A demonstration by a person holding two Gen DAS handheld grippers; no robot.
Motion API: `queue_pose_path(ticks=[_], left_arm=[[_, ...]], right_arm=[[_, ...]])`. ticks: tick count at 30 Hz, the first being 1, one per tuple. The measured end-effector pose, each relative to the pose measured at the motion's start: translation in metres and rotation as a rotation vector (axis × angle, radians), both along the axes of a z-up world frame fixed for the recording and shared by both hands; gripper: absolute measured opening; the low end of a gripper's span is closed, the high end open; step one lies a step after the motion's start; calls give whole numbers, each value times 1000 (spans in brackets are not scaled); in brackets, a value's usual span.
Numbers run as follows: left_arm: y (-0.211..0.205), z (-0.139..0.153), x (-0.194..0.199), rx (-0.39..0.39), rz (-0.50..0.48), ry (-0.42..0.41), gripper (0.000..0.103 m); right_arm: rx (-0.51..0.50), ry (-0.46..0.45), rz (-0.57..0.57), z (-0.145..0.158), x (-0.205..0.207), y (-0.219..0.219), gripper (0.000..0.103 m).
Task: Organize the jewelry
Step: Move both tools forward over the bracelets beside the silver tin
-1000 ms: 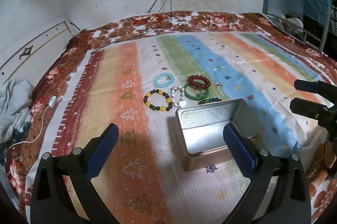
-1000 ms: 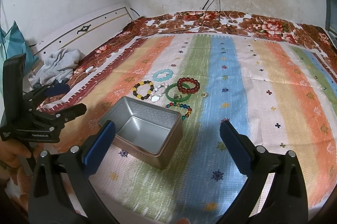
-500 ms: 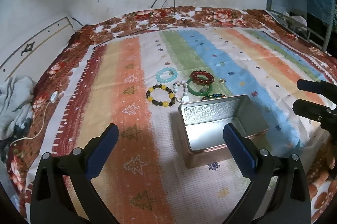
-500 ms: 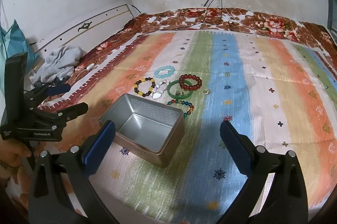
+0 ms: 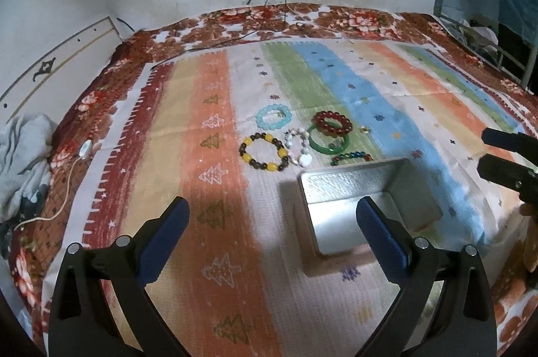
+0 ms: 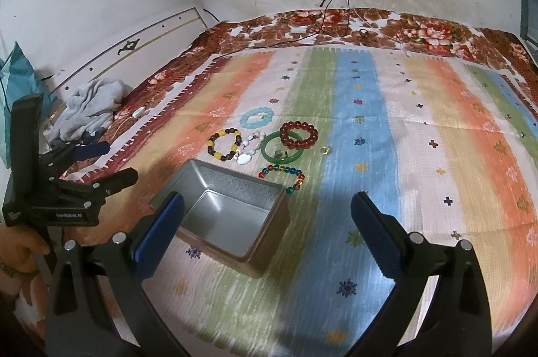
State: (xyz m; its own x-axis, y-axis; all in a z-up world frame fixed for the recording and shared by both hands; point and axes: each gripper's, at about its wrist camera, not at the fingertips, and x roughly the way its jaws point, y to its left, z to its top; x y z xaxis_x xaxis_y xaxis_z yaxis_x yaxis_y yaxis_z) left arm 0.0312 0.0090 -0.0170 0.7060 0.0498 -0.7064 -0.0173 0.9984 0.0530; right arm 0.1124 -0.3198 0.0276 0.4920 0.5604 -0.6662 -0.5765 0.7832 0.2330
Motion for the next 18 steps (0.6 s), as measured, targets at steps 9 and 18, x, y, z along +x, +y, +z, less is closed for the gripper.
queue_pose_path(ticks=[9, 18], left_arm=[[12, 0, 28, -20, 24, 39, 97], [23, 1, 61, -19, 35, 66, 97]], right_arm=[[-30, 38, -3, -6, 25, 9, 98], [-55, 53, -15, -13, 59, 22, 98]])
